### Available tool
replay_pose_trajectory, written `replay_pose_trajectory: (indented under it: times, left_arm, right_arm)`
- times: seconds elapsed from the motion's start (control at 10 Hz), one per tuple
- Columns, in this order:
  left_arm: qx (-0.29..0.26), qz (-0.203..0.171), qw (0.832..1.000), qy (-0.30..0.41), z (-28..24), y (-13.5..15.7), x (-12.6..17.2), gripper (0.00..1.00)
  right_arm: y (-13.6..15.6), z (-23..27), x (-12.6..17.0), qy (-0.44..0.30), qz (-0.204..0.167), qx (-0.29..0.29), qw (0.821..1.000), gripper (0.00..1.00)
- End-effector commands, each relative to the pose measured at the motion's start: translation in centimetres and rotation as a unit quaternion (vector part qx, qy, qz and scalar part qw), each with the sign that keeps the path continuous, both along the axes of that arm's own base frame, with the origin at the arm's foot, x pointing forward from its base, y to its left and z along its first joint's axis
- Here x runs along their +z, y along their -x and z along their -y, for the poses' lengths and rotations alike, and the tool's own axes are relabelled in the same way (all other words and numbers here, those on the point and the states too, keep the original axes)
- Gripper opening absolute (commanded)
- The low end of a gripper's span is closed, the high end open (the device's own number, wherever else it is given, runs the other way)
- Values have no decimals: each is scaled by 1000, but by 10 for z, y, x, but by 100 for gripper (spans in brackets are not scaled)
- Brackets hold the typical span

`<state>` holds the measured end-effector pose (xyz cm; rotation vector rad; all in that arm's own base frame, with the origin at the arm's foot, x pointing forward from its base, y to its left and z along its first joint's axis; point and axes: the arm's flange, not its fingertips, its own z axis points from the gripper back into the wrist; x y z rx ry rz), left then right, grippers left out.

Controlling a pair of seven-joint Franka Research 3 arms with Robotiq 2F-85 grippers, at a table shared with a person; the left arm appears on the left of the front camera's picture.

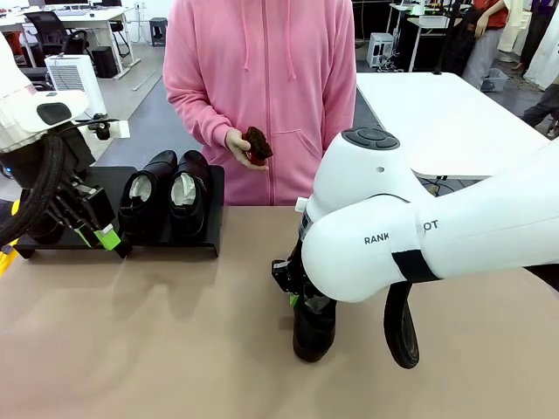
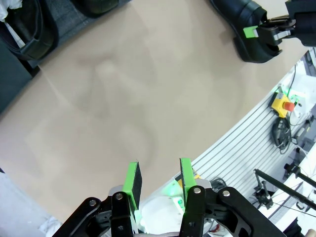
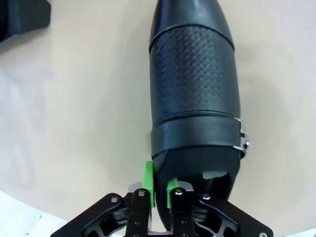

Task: Organize the shoes by placing them on the stand.
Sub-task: Pick up one Shoe and place it in the middle of the table.

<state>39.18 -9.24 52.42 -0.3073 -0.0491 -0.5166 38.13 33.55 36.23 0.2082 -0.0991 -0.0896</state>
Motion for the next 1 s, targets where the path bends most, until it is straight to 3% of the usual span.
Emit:
replay_pose_trajectory:
  times: [0.0,0.2,0.3,0.6,0.7,0.9]
  left_arm:
    - [-7,0,1000,10,-2,1,0,44]
    - [-7,0,1000,10,-2,1,0,44]
    - [-7,0,1000,10,-2,1,0,44]
    - [-7,0,1000,10,-2,1,0,44]
    - [-7,0,1000,10,-2,1,0,44]
    - [-7,0,1000,10,-2,1,0,44]
  right_arm:
    - [-3,6,14,-24,10,10,1000,55]
    - [1,9,27,-36,17,8,999,92]
    - [3,12,37,-42,14,7,999,100]
    - [7,26,62,-61,21,1,998,100]
    - [-2,37,65,-36,16,-17,999,100]
    - [3,12,59,-50,27,-4,998,100]
